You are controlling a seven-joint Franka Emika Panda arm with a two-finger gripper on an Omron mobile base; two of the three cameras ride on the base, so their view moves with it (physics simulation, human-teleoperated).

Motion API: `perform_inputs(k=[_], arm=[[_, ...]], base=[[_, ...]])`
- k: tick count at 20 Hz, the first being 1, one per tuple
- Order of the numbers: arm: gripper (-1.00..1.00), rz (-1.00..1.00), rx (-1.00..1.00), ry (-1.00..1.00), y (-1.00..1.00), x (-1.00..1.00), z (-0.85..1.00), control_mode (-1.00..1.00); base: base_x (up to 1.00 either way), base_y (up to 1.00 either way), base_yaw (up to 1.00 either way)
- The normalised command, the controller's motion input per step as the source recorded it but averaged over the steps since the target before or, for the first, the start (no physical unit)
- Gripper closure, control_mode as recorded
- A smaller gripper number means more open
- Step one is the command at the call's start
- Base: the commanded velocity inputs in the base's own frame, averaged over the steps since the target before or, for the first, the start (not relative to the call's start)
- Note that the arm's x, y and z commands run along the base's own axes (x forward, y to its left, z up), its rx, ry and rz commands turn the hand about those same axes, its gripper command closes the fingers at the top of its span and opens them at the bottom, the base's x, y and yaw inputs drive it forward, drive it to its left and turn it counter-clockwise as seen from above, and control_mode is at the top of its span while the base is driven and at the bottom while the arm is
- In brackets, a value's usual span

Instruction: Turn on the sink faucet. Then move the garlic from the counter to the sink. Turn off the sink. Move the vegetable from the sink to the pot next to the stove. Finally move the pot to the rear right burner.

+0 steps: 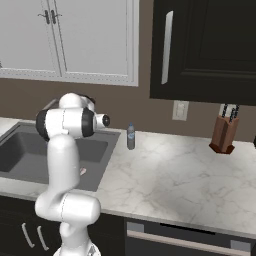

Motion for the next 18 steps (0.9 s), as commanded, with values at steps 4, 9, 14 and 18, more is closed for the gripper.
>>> perform_inputs(k=[4, 9, 14, 18], arm=[[-1.00, 0.00, 0.00, 0.00, 0.05, 0.22, -0.18, -1.00], [-1.00, 0.00, 0.00, 0.00, 0.03, 0.24, -0.16, -1.00], [-1.00, 0.01, 0.00, 0.00, 0.08, 0.20, -0.09, -1.00], [-1.00, 0.05, 0.00, 0.00, 0.18, 0.02, 0.00, -1.00]], base=[[0.00, 0.00, 0.00], [0.00, 0.00, 0.00], [0.00, 0.00, 0.00], [0.00, 0.00, 0.00]])
